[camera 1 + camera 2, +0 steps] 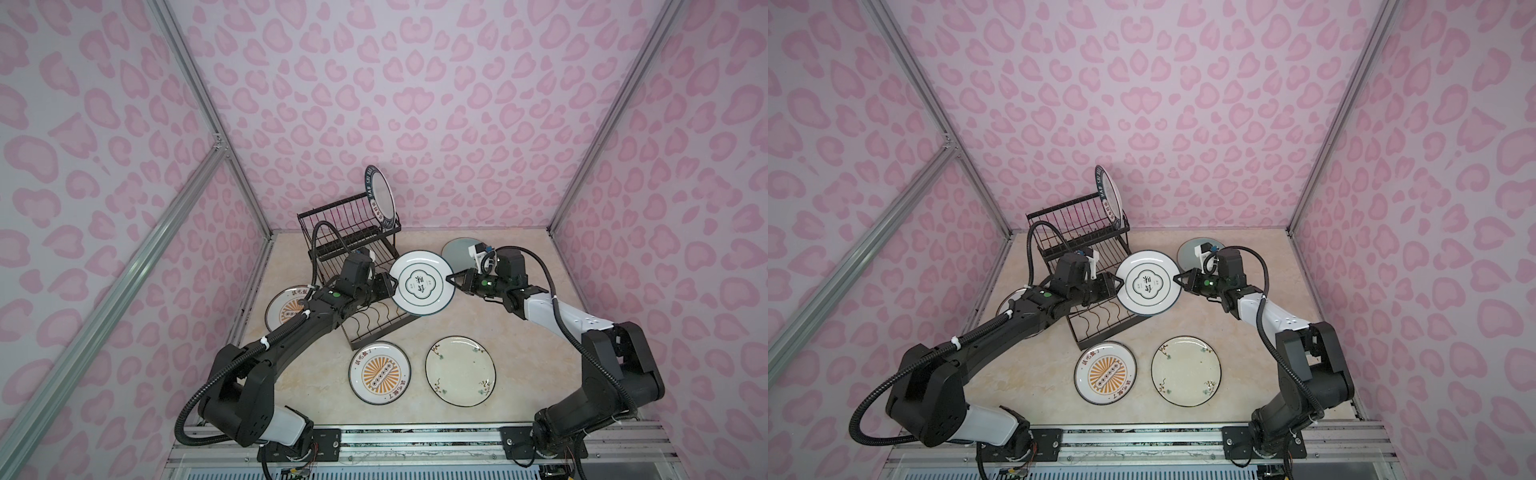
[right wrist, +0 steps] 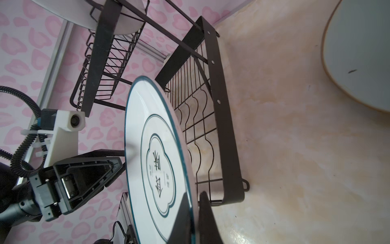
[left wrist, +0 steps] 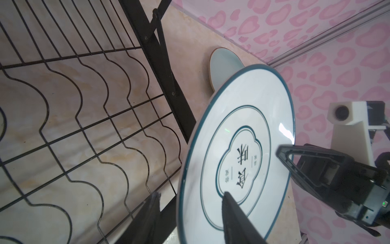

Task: Load plates into a dish rack
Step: Pick up the plate from the center of the table.

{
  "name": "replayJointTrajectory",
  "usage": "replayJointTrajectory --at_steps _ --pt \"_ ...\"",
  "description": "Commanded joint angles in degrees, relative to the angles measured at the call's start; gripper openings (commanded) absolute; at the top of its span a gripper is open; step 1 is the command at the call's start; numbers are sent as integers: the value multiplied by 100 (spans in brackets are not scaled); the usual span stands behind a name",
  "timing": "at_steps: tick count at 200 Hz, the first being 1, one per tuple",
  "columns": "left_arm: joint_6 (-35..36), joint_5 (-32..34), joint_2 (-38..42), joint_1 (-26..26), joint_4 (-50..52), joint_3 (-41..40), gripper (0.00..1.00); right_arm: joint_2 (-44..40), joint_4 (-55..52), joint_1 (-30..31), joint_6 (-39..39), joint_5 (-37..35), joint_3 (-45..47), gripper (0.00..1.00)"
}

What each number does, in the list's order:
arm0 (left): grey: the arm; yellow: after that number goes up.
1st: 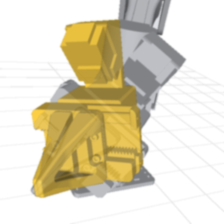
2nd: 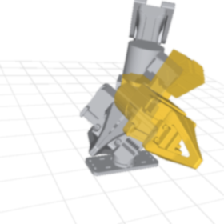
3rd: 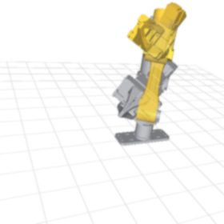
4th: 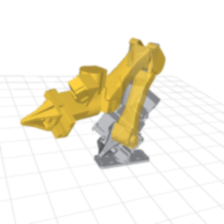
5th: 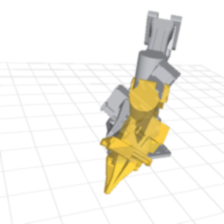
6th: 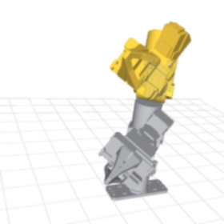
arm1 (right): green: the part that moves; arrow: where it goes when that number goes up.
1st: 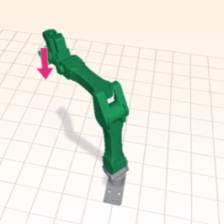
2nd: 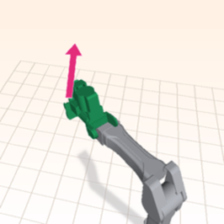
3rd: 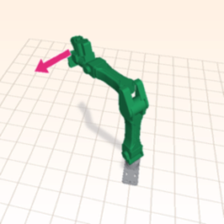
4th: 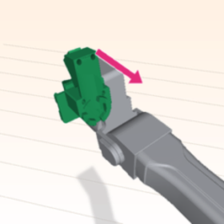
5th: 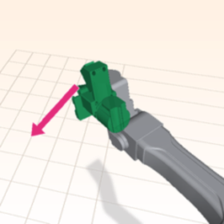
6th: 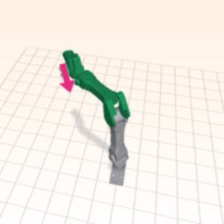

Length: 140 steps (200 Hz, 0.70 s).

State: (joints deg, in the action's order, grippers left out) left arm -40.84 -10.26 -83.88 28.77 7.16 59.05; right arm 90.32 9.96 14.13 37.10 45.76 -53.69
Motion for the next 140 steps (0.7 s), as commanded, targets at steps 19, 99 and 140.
replayJointTrajectory --at_steps 19,99,140 --pt "23 62 99 -3 -146 -25 49 48 418 141 82 289 -65 0" --pt "94 119 249 -3 -111 -86 29 279 778 280 291 423 -58 0" --pt "146 118 286 -3 -75 -79 12 341 824 364 327 410 -117 0"
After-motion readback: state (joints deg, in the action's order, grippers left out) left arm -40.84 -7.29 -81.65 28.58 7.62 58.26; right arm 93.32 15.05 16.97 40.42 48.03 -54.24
